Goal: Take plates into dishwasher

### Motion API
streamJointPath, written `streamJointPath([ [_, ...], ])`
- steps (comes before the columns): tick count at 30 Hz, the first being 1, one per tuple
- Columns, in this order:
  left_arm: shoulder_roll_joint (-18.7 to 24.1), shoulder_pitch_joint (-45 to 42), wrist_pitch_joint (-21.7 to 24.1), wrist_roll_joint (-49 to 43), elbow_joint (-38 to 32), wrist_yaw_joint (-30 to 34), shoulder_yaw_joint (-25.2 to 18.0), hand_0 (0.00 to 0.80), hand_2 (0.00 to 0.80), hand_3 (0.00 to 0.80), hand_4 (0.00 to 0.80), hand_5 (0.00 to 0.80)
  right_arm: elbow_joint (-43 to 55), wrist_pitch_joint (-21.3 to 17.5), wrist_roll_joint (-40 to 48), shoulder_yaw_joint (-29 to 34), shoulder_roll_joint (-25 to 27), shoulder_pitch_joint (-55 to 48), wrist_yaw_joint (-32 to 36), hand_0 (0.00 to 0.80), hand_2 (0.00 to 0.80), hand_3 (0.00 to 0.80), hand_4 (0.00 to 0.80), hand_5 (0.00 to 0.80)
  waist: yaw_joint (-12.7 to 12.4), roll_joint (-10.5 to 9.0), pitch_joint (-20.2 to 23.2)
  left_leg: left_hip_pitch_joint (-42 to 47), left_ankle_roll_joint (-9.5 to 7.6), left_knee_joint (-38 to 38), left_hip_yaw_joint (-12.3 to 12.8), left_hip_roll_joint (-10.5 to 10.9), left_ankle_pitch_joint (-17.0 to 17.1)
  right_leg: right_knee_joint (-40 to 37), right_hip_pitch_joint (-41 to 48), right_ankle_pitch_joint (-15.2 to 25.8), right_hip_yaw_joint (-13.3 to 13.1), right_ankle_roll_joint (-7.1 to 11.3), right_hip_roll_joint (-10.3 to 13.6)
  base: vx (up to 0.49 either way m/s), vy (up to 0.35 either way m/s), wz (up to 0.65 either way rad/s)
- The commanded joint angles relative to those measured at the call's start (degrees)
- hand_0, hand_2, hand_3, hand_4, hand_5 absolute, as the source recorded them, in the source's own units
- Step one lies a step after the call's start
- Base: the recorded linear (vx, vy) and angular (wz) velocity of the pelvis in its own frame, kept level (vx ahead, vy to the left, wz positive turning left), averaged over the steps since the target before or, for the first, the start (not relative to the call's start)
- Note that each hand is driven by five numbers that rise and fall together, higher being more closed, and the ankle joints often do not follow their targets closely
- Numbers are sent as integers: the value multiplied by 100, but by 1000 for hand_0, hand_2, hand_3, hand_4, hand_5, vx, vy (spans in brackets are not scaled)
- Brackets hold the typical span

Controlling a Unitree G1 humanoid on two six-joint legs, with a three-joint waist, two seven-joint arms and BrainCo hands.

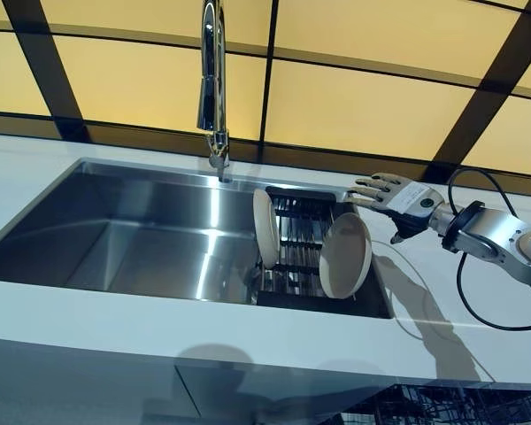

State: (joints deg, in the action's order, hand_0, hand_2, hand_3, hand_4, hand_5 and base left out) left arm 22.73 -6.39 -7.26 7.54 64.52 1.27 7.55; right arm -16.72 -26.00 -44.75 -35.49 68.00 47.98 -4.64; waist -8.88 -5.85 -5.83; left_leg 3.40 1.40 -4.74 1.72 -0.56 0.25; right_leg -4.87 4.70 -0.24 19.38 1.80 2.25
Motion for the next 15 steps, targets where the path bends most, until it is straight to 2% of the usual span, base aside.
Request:
streamJointPath([
  [1, 228, 34, 105, -40, 84, -56, -52, 0, 0, 0, 0, 0, 244, -28, -174, -328, 20, 249, -108, 0, 0, 0, 0, 0, -201, -274, 31, -75, 100, -26, 243, -63, -6, -13, -31, 454, -14, 779, 457, 1, -6, 12],
  [15, 308, 51, 175, 187, 47, -96, -52, 0, 0, 0, 0, 0, 334, -133, -680, -637, -16, 269, -72, 0, 0, 0, 0, 0, -246, -272, -165, -225, 110, -26, 153, -79, 56, -13, -133, 457, -26, 755, 417, -19, -11, 3],
])
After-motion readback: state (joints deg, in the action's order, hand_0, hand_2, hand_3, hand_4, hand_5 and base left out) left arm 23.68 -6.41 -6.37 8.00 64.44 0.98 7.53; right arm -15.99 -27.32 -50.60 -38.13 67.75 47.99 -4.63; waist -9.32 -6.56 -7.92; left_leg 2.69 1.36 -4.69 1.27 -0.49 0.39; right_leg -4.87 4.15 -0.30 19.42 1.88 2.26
